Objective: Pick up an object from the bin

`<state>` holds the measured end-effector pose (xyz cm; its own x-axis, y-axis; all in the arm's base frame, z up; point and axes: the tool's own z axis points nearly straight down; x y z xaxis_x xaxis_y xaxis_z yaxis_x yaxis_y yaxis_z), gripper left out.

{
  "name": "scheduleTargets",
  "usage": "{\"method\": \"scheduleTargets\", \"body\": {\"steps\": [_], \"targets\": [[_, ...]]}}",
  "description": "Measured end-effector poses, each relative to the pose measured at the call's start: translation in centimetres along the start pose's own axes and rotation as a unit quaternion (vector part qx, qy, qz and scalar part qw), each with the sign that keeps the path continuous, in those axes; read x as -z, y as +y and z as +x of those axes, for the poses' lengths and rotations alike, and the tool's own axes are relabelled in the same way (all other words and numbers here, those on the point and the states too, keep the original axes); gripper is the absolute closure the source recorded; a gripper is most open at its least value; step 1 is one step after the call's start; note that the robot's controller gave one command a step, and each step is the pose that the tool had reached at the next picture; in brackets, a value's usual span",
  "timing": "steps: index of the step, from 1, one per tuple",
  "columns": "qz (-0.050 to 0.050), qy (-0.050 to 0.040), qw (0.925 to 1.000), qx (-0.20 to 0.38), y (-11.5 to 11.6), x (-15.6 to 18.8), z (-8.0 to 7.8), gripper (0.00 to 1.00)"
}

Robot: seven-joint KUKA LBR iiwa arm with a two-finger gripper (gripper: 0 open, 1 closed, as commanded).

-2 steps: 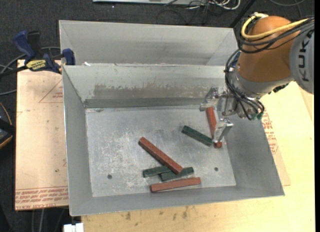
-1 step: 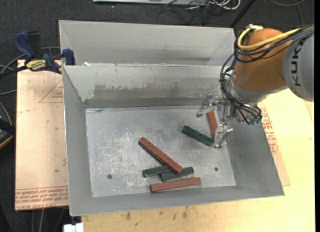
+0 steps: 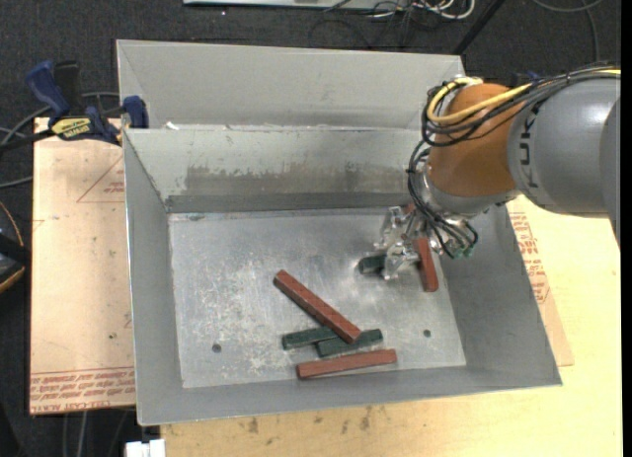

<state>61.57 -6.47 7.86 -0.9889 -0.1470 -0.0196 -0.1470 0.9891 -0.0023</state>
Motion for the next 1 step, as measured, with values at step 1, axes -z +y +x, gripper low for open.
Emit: {"method": "scheduleTargets", "body": {"steps": [1], "targets": [[0.0,0.0,1.0,0.0,0.0,0.0,0.0,1.0]]}}
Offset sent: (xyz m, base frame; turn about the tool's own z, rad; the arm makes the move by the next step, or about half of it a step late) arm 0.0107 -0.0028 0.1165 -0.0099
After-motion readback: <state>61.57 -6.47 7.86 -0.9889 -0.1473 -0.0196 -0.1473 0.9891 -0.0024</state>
